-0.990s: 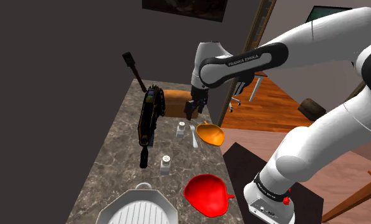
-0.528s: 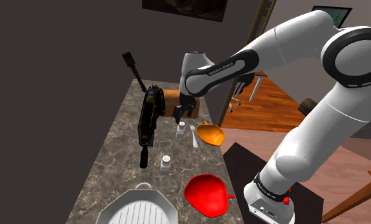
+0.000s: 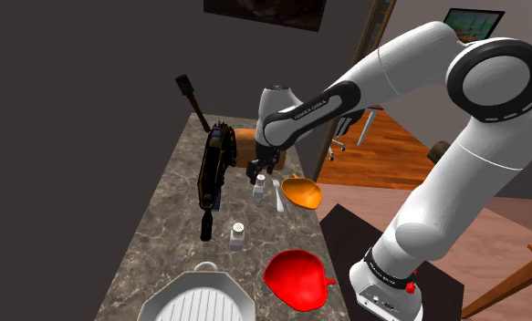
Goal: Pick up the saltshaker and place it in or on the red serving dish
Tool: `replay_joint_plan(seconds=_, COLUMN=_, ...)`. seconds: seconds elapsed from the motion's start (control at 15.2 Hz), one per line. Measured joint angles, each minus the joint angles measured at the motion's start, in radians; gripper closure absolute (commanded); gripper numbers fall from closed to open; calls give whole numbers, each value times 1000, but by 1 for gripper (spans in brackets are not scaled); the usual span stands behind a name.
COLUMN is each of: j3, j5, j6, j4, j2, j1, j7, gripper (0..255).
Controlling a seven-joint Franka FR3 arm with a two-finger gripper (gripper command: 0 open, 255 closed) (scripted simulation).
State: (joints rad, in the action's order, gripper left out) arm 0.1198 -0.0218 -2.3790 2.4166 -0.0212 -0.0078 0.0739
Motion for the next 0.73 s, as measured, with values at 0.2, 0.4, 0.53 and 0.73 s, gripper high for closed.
replay_joint_plan(seconds=0.2, j3=0, j5=0, j6=-3, j4=2, j2=1, j1=0, j7=1, gripper=0)
replay_joint_plan(seconds=0.4, j3=0, j5=0, j6=-4, j4=2, j2=1, j1=0, j7=1, gripper=255)
replay_joint_plan(seconds=0.53, j3=0, j5=0, j6=-4, j4=2, j2=1, j1=0, j7=1, gripper=255)
replay_joint_plan(seconds=0.73, j3=0, j5=0, j6=-4, j4=2, j2=1, j1=0, j7=1, gripper=255)
